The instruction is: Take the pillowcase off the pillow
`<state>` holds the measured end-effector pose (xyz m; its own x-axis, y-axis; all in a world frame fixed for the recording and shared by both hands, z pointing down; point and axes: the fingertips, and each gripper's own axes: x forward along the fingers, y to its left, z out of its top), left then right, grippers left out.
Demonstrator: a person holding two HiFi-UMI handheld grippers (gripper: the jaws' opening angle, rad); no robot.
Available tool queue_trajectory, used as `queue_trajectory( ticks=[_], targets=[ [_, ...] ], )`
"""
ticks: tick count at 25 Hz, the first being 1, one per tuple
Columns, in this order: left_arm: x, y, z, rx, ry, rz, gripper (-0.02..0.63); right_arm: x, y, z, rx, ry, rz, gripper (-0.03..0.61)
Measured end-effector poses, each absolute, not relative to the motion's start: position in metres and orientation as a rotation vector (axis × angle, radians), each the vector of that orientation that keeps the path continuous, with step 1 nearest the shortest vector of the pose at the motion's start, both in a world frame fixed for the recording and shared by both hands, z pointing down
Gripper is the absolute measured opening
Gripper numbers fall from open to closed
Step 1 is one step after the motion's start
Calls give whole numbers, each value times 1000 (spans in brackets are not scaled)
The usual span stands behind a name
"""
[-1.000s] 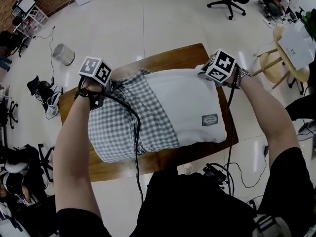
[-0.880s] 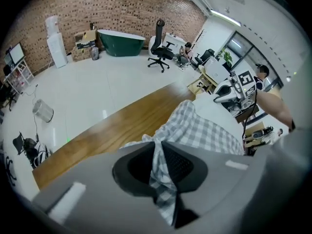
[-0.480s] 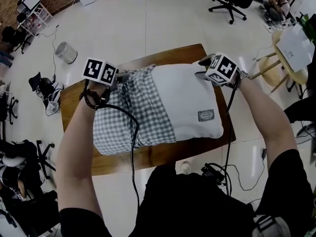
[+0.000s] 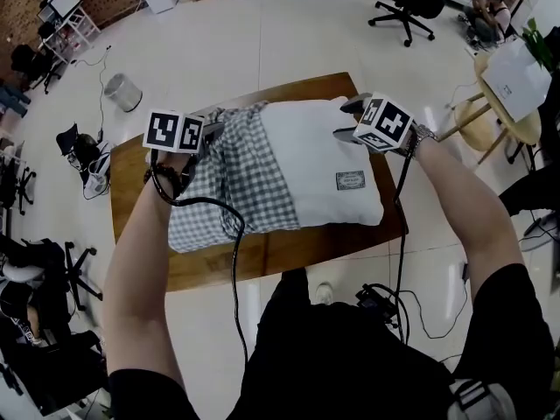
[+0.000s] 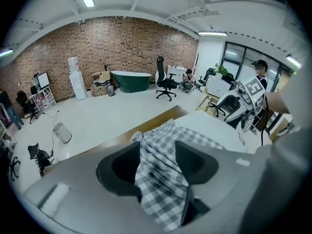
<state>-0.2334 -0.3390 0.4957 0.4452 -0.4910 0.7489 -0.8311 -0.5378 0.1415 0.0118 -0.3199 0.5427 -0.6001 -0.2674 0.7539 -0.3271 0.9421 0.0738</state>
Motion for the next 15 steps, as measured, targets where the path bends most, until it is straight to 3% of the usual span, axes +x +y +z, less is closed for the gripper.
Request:
queue_trajectory(
  ticks=[15],
  targets=[
    [-186,-244,505,2218,-1337,598,247,-29,-210,533,296,-2309,-127,313]
  ],
)
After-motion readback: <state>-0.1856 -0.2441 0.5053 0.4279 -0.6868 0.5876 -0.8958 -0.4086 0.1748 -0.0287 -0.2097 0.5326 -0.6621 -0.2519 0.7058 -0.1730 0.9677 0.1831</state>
